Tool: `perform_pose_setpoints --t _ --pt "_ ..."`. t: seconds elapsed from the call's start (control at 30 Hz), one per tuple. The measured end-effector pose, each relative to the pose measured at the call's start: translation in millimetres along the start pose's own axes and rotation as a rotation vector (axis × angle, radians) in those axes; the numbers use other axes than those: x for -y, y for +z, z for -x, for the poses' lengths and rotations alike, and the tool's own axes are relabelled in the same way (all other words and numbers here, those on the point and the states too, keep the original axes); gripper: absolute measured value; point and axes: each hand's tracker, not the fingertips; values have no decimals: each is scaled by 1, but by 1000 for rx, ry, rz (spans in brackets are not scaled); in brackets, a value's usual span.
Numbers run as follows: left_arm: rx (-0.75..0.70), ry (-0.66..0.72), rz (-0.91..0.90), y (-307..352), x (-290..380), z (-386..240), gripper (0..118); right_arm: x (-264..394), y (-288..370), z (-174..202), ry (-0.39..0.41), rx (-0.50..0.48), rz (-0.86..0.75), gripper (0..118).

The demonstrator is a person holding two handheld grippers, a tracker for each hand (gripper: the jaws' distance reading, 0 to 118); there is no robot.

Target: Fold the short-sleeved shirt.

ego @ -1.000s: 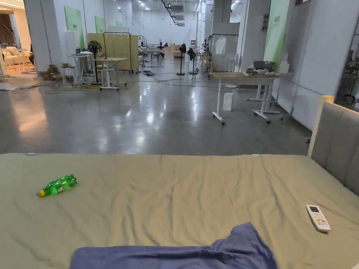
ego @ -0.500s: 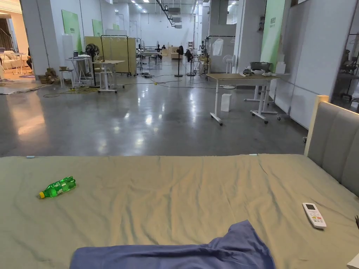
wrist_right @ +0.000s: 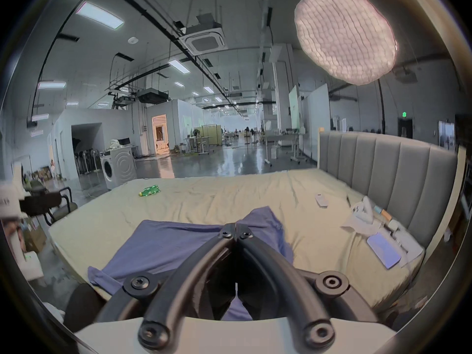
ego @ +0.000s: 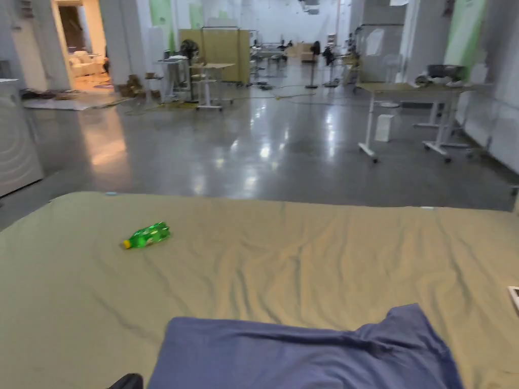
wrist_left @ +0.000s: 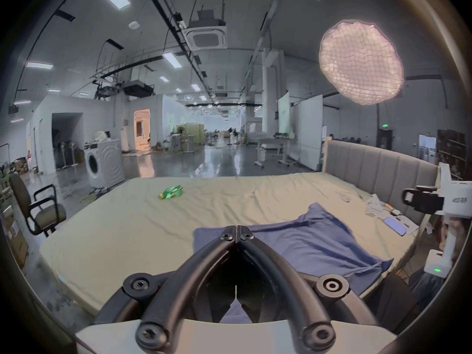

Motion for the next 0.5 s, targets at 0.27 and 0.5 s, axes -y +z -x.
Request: perform_pose_setpoints --t 0.27,0.5 --pt "-93 155 243 -25 53 69 14 26 -9 -7 -104 19 127 0" --pt "43 233 488 -74 127 104 61 29 -10 -7 -83 19 145 0"
